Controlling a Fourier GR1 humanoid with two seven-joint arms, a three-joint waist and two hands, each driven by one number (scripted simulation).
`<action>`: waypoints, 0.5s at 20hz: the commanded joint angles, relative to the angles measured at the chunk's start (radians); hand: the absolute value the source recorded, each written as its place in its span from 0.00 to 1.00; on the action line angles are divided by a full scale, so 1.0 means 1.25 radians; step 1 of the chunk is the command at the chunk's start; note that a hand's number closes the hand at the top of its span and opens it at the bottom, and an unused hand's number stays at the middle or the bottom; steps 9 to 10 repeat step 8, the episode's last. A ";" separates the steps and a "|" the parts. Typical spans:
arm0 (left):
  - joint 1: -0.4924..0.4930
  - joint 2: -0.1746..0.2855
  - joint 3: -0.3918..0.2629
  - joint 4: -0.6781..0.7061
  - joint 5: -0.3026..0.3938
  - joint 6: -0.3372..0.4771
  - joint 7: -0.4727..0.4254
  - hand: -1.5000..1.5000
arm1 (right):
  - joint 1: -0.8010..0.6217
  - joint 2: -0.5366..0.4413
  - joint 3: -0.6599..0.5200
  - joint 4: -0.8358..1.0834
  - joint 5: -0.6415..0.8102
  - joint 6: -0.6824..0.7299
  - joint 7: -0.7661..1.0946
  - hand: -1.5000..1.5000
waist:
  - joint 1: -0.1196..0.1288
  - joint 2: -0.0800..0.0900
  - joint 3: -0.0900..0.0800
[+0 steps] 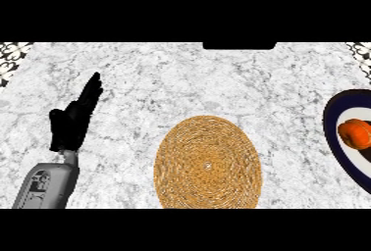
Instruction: Pick the squash from the placemat and place it in the plate
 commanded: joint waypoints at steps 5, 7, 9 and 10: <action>-0.022 0.004 0.015 0.014 0.003 0.002 0.004 0.50 | 0.032 0.001 -0.013 0.024 -0.008 0.060 -0.069 0.00 | -0.001 0.001 0.004; -0.005 0.007 0.005 0.000 0.001 -0.008 0.019 0.50 | 0.060 -0.026 -0.022 0.034 -0.014 0.082 -0.064 0.00 | -0.005 -0.002 0.004; -0.004 0.012 0.019 0.010 0.014 -0.016 -0.007 0.50 | 0.057 -0.033 -0.014 0.026 -0.008 0.094 -0.057 0.00 | -0.003 0.000 0.004; -0.004 0.012 0.019 0.010 0.014 -0.016 -0.007 0.50 | 0.057 -0.033 -0.014 0.026 -0.008 0.094 -0.057 0.00 | -0.003 0.000 0.004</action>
